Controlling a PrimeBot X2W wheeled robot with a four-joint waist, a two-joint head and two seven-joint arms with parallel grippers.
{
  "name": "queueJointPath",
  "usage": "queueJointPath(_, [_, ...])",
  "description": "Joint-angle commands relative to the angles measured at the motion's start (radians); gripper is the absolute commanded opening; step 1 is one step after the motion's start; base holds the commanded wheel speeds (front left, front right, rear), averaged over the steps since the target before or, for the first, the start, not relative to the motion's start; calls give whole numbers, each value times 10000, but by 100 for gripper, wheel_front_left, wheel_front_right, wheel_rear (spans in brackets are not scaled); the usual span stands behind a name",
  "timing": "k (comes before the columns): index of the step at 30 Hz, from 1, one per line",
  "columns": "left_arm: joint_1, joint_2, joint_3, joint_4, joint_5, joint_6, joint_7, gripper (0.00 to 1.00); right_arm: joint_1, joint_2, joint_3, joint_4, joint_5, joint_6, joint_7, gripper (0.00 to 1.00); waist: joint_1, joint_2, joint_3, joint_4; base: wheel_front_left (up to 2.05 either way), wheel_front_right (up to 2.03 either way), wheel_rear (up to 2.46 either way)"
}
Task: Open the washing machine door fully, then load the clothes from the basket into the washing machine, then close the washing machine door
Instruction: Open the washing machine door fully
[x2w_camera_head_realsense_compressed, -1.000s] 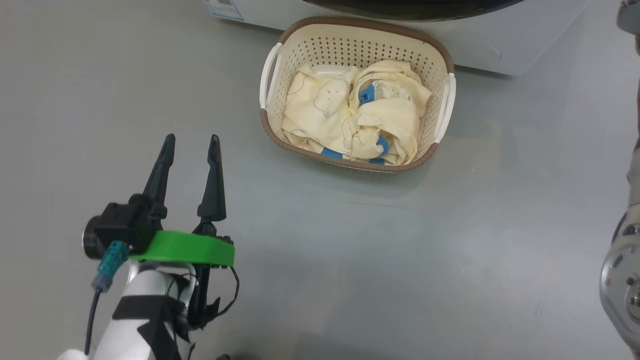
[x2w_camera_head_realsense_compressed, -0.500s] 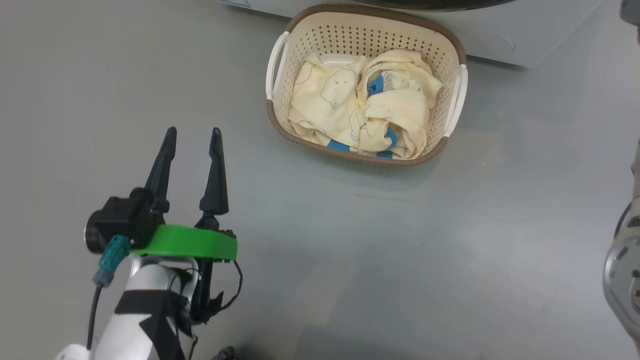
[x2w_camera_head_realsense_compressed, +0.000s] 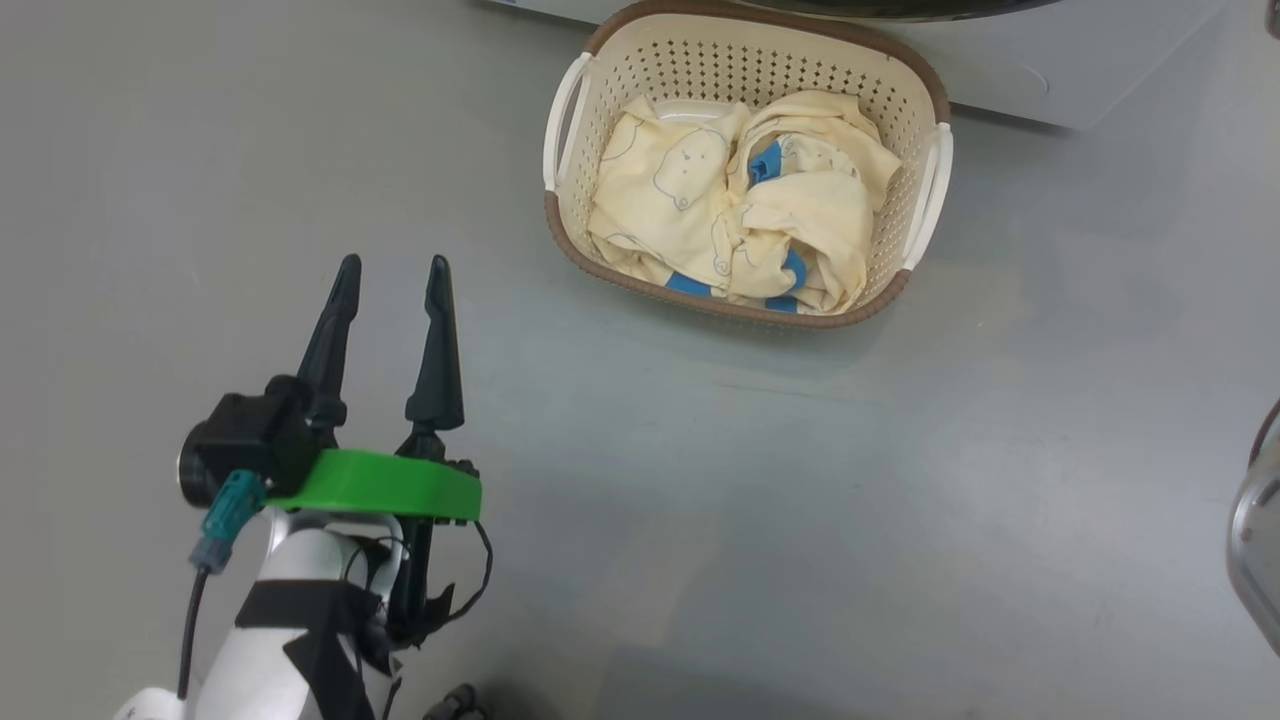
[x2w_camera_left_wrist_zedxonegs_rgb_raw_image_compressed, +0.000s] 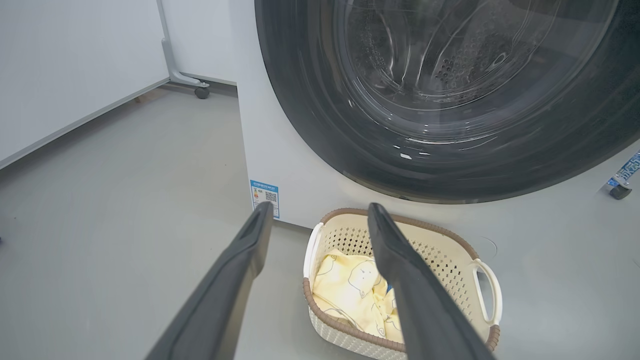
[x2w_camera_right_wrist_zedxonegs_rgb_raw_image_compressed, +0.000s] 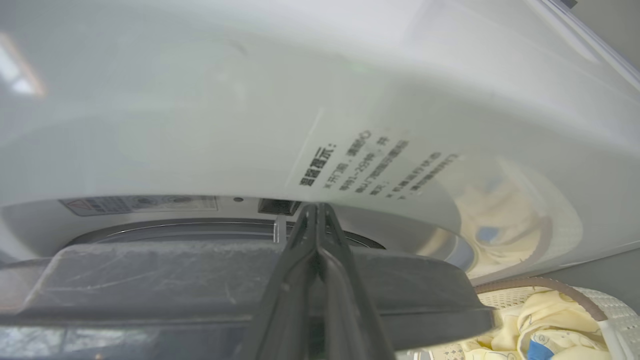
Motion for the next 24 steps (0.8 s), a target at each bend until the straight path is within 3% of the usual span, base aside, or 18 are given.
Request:
queueJointPath(1, [-117, 206, 312, -326, -74, 62, -95, 100, -700, 313, 328, -262, 121, -27, 171, 0, 0, 0, -9, -2, 0, 0, 0])
queueJointPath(9, [-130, 206, 314, -368, -43, 105, -95, 100, -486, 319, 476, -287, 662, -27, 1241, 0, 0, 0, -129, -38, 0, 0, 0])
queueJointPath(24, [-56, 206, 334, -410, 93, 111, -95, 100, -168, 320, 504, -148, 972, -27, 2208, 0, 0, 0, -373, -175, 0, 0, 0])
